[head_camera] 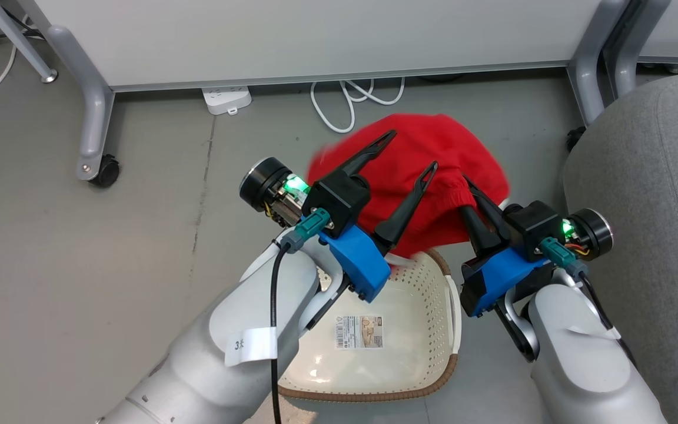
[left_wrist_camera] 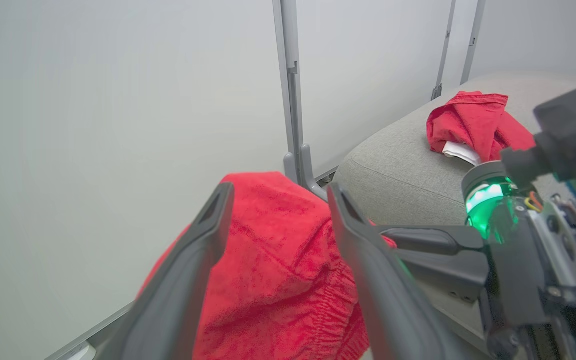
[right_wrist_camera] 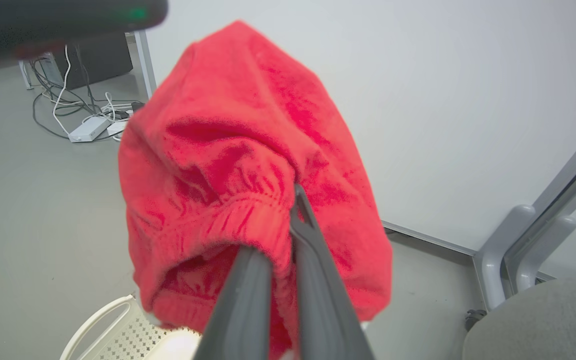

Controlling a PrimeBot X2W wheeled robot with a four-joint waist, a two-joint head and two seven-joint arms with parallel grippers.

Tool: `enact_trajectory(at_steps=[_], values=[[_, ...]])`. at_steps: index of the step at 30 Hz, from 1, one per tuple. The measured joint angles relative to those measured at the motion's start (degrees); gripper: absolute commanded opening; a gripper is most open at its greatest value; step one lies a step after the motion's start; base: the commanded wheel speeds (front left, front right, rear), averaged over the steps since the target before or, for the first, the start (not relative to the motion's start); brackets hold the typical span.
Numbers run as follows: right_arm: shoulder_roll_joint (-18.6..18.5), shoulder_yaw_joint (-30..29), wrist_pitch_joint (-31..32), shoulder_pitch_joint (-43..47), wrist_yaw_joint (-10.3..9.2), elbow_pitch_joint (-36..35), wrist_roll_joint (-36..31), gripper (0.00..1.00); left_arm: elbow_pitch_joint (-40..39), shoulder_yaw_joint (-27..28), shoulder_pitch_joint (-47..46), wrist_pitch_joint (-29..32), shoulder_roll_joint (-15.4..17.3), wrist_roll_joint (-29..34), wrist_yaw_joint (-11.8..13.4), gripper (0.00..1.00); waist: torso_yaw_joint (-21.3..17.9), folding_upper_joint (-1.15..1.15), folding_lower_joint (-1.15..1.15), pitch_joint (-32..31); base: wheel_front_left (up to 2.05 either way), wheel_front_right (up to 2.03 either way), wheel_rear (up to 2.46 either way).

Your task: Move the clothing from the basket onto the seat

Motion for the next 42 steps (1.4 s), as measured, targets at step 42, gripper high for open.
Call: enact_trajectory(at_steps=[42], values=[[0.0,-15.2,0.0,3.5,0.00,-19.6,-0.3,0.00,-0.2,-1.9,1.5,-0.1,0.9,5.4,-0.7,1.00,-19.5,0.00,0.00,3.5,0.00,0.00,0.00]])
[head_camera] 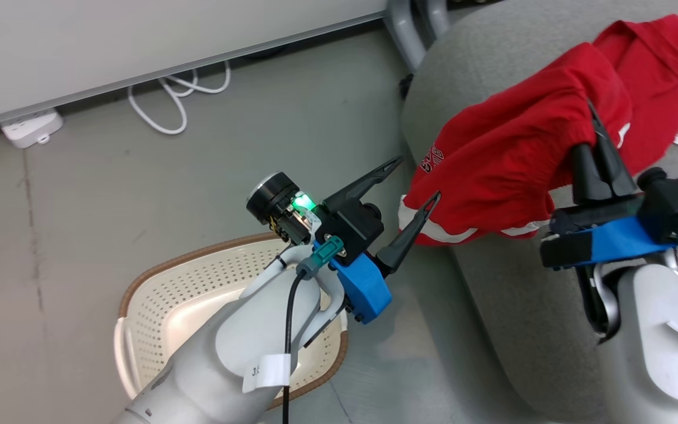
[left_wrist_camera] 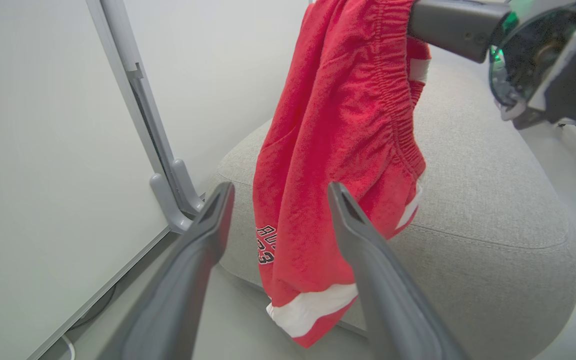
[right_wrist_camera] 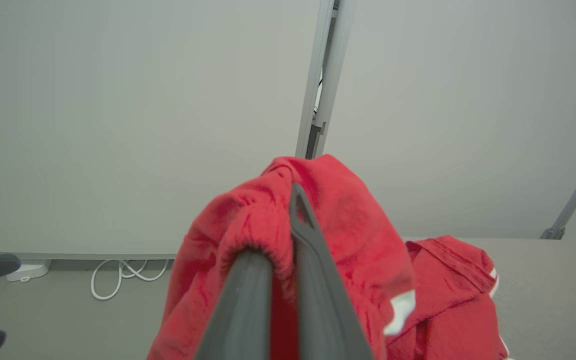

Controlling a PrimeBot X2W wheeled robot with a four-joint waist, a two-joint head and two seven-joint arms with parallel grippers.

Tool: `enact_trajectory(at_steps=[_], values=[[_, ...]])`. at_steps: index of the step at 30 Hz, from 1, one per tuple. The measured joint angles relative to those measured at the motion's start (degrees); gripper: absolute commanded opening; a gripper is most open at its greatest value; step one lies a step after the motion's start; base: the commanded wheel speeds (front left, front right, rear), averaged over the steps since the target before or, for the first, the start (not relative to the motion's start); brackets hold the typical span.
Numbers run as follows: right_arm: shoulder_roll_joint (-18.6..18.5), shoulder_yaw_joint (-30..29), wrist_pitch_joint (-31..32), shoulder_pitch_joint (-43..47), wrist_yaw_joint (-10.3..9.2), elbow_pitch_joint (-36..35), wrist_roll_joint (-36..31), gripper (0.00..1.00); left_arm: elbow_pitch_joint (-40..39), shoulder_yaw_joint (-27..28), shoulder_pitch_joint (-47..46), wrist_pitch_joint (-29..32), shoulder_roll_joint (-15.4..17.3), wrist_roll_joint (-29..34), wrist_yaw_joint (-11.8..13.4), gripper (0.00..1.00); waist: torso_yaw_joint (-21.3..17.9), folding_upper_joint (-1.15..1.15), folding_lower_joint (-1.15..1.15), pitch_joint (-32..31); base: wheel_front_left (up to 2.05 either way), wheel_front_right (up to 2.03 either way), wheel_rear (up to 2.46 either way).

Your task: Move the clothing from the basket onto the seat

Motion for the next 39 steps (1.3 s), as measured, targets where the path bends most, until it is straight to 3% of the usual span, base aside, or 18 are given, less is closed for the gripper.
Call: enact_trajectory(at_steps=[11,24,31,39], values=[[0.0,-6.6,0.0,6.5,0.00,-4.3,1.4,0.00,-1.3,-3.2,1.8,0.0,0.0,-0.5,-0.1,1.00,-6.5,0.00,0.00,-0.7,0.00,0.00,0.00],[0.0,-7.6,0.0,8.6,0.00,-5.0,2.4,0.00,-1.9,-4.3,2.3,0.0,0.2,-1.5,-0.1,1.00,-7.9,0.00,0.00,-1.3,0.00,0.00,0.00],[-0.7,-8.0,0.0,3.2,0.00,-7.5,1.1,0.00,-2.7,-3.8,1.5,0.0,1.0,-1.2,-0.1,1.00,-7.9,0.00,0.00,0.3,0.00,0.00,0.00],[-6.1,-13.3,0.0,-11.6,0.00,-8.9,4.0,0.00,-4.3,-3.3,-2.0,0.5,3.2,0.0,0.2,1.00,-7.9,0.00,0.00,5.6,0.00,0.00,0.00]])
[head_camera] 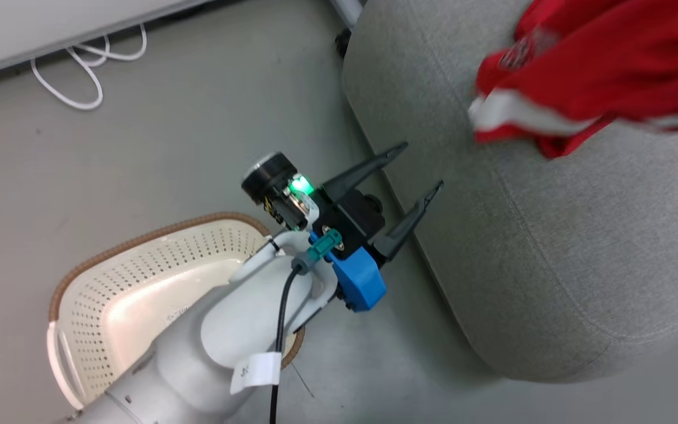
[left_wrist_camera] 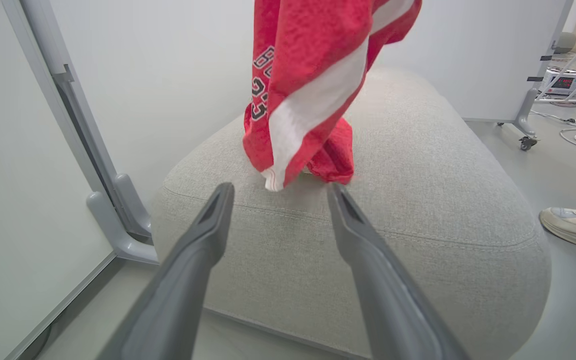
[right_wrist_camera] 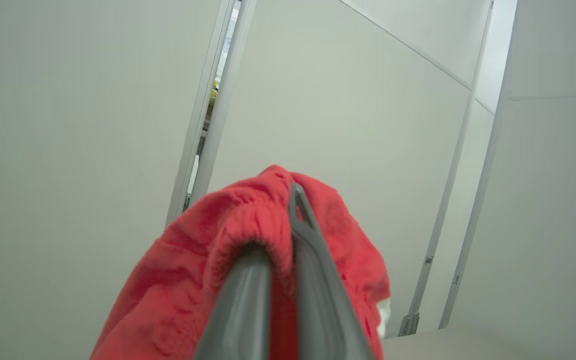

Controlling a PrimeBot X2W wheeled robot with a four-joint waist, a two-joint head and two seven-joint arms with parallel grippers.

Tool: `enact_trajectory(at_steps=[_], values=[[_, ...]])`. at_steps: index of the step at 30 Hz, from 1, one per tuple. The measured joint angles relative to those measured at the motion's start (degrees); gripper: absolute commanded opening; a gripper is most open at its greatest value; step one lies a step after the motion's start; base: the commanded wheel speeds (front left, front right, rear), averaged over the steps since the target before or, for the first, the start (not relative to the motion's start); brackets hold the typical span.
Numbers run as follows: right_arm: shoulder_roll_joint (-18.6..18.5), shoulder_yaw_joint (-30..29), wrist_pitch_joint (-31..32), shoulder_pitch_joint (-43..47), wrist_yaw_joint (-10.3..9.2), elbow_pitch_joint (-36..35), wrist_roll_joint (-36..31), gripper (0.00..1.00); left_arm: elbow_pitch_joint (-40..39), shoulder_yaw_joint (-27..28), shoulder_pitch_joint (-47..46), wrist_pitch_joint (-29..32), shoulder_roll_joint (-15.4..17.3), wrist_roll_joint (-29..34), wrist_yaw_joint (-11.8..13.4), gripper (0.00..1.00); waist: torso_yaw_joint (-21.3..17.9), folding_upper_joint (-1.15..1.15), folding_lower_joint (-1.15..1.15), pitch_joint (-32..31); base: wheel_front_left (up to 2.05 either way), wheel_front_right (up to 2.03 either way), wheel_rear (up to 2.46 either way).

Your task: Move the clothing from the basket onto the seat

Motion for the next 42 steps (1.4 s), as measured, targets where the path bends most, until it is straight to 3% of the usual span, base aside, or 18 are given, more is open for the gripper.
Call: enact_trajectory(at_steps=[5,10,15,19,32,42], values=[[-6.2,-5.9,0.0,-9.0,0.00,-0.3,-0.3,0.00,-1.8,0.2,-3.1,1.2,1.9,1.1,0.3,1.00,0.2,0.00,0.00,4.9,0.00,0.00,0.00],[-12.1,-11.5,0.0,-15.4,0.00,4.0,0.6,0.00,-4.3,0.6,-5.9,2.7,4.0,2.2,0.5,1.00,0.3,0.00,0.00,10.3,0.00,0.00,0.00],[-15.1,-15.4,0.0,-17.9,0.00,10.4,0.8,0.00,-7.0,0.4,-8.5,4.4,5.5,3.2,0.5,1.00,0.4,0.00,0.00,15.7,0.00,0.00,0.00],[-14.9,-16.2,0.0,-18.2,0.00,14.3,-0.8,0.00,-8.7,0.5,-9.8,5.2,6.4,3.6,0.6,1.00,0.6,0.00,0.01,19.5,0.00,0.00,0.00],[-6.7,-16.4,0.0,-14.6,0.00,22.1,-6.4,0.00,-12.0,0.7,-11.2,6.9,8.6,3.8,1.8,1.00,2.0,0.00,0.01,26.1,0.00,0.00,0.00],[-5.8,-17.6,0.0,-13.1,0.00,28.6,-6.1,0.00,-12.5,0.5,-11.3,7.0,9.4,3.6,2.3,1.00,2.2,0.00,0.00,26.5,0.00,0.00,0.00]])
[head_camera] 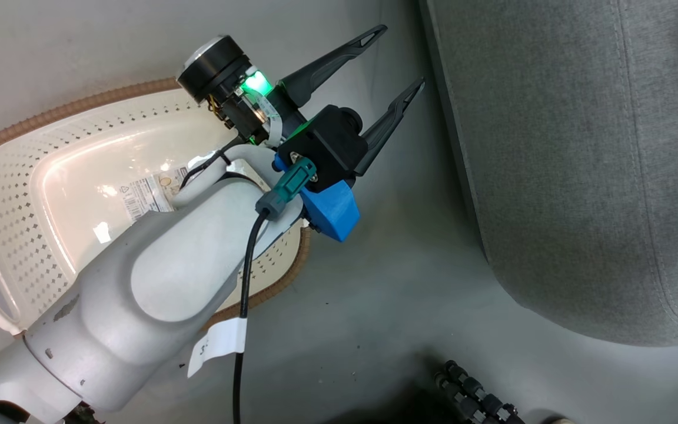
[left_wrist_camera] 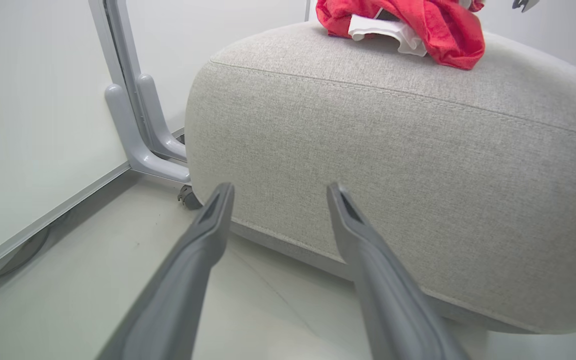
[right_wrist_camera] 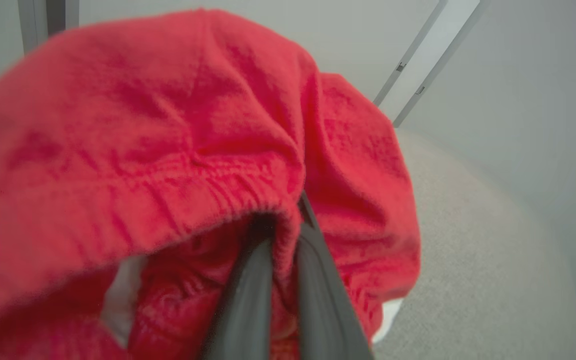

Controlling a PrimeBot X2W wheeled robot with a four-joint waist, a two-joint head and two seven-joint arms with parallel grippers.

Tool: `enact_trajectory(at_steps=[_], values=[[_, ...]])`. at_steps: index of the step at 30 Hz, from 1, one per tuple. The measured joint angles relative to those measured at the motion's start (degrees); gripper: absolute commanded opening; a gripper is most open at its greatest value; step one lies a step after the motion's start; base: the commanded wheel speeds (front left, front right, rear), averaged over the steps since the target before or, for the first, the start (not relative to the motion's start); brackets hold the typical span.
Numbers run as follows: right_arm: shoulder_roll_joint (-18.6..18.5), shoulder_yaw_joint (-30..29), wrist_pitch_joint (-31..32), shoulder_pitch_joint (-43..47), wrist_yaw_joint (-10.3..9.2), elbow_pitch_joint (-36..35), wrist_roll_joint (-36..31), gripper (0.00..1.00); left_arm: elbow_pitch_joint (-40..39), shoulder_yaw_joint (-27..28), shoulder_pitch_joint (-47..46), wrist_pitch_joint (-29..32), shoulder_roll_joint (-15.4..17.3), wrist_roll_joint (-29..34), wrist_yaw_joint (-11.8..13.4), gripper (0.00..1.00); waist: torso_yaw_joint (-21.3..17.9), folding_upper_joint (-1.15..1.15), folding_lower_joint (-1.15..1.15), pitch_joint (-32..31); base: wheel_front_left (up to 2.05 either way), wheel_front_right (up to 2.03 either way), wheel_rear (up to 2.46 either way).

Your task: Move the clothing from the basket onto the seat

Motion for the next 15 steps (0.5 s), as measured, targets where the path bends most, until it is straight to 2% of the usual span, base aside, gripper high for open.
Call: enact_trajectory(at_steps=[1,3,8,15], values=[[0.0,0.0,0.0,0.2,0.00,0.2,0.1,0.29,0.1,0.0,0.0,0.0,0.0,-0.1,0.0,1.00,-0.1,0.00,0.00,-0.3,0.00,0.00,0.00],[0.3,0.1,0.0,1.2,0.00,0.0,0.1,1.00,0.2,-0.2,0.1,-0.2,0.0,-0.2,0.0,1.00,-0.2,0.00,0.00,-1.0,0.00,0.00,0.00],[1.8,0.4,0.0,6.0,0.00,-3.4,0.1,1.00,1.2,-0.4,1.0,-1.6,-0.5,-1.1,0.3,1.00,-0.5,0.00,0.00,-3.8,0.00,0.00,0.00],[3.4,2.6,0.0,17.7,0.01,-7.2,0.0,1.00,3.9,-0.5,4.4,-4.6,-2.3,-3.2,1.1,1.00,-0.4,0.00,-0.01,-9.7,0.00,0.00,0.00]])
